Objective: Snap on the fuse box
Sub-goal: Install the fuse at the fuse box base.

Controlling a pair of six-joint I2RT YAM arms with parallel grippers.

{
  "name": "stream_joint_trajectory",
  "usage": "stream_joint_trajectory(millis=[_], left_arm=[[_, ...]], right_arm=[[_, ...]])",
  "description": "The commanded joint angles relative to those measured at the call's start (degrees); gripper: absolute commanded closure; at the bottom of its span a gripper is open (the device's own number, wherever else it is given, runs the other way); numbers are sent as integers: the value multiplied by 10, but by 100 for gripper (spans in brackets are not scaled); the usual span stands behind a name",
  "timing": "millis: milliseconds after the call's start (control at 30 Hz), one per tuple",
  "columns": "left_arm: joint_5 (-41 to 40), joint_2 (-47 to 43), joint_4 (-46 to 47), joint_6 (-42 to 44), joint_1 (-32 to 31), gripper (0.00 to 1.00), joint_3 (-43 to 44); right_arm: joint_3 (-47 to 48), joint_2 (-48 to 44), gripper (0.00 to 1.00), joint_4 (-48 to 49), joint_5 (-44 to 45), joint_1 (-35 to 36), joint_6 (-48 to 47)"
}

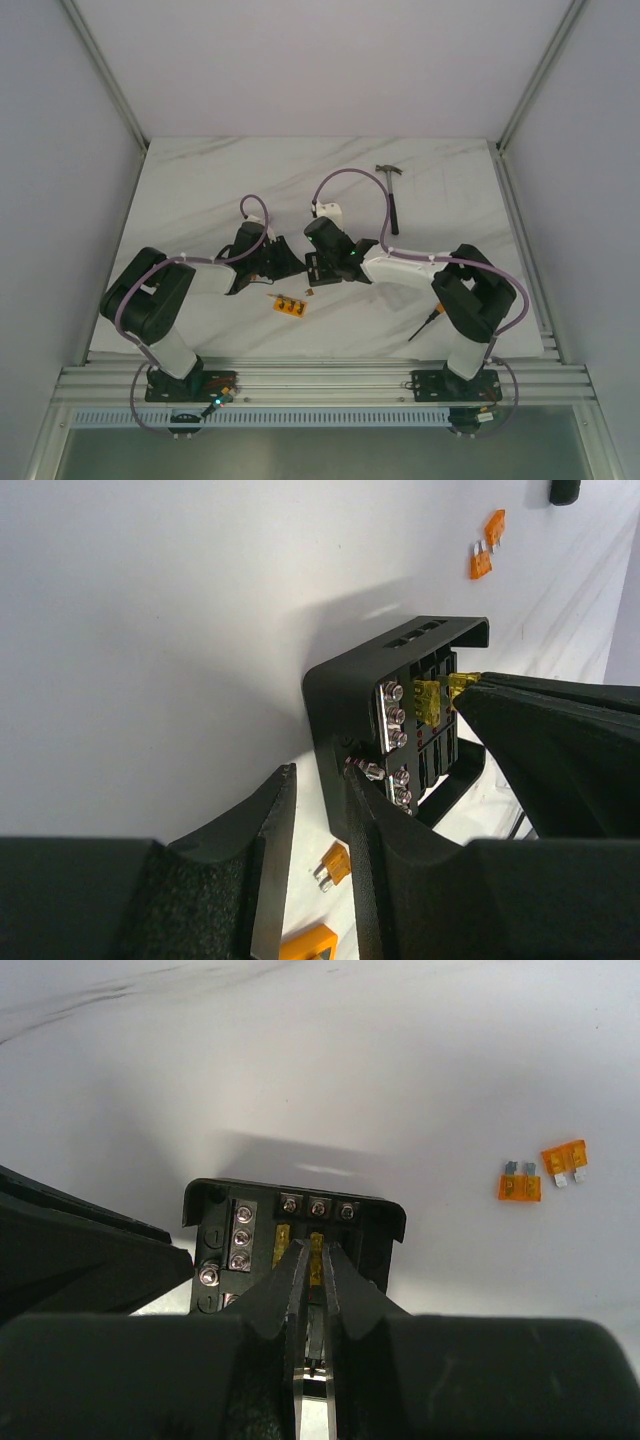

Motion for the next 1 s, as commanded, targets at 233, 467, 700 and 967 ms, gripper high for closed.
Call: stream_joint_trajectory(millis=[233, 467, 700, 967], left_arm=[[-7, 11, -13, -6, 3, 65, -1], [-4, 11, -10, -8, 3, 66, -1], [-3, 8, -8, -12, 3, 68, -3], [-6, 9, -7, -13, 3, 68, -6]], right_arm=[[13, 19, 100, -10, 31, 6, 15], [18, 32, 100, -10, 27, 8, 17], [34, 56, 100, -25, 26, 16, 17], [35, 83, 100, -61, 28, 16, 8]])
